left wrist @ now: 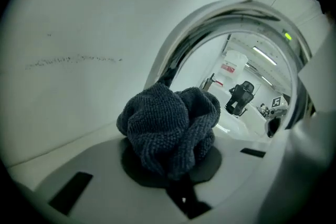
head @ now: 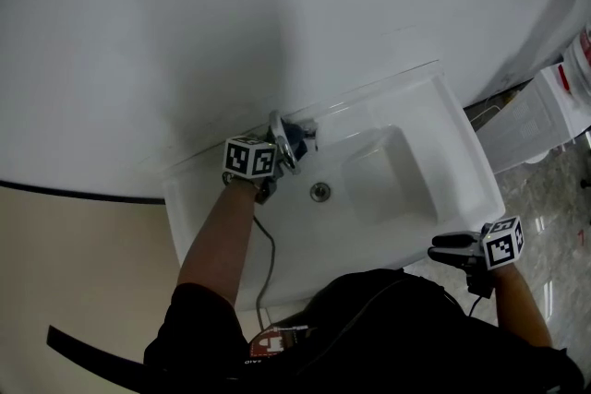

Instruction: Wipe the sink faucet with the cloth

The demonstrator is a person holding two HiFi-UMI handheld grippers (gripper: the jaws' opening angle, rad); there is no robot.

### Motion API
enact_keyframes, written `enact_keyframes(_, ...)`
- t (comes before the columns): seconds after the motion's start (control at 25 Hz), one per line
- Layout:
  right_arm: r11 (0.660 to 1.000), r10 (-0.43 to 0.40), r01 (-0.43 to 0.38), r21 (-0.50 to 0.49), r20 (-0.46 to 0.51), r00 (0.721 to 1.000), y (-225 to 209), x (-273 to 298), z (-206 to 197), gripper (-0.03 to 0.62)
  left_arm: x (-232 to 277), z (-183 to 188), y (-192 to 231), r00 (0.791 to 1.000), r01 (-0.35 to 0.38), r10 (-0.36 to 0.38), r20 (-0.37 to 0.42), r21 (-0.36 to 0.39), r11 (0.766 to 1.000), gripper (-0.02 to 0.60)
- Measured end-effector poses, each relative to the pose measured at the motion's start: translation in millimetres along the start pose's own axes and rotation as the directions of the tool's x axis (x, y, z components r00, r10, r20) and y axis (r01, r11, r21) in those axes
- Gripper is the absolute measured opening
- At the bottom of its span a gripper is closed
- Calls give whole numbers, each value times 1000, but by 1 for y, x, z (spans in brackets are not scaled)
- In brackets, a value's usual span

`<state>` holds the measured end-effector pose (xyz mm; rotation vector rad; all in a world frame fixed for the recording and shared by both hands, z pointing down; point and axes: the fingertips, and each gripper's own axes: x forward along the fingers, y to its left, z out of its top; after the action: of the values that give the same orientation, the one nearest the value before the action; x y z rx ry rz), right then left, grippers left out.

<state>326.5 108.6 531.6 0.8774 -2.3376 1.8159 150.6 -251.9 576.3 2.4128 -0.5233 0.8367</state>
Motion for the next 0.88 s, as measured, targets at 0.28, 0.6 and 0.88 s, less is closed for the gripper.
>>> enact_keyframes(0.28,1000,3,-2,-28,40,999,-1,-5,10,184,-39,37,-18,997,-6,-15,82,255,967,25)
enact_keyframes(0.6,997,34,-30,-68,72,997,18,-9,19,184,-47,46,-42,994,-51,-16,112,569,821,25)
enact_keyframes(0.88,995,15,-7,-97,85,996,21,-15,20,184,-51,20,-71,997,24,-78,25,818,575,25)
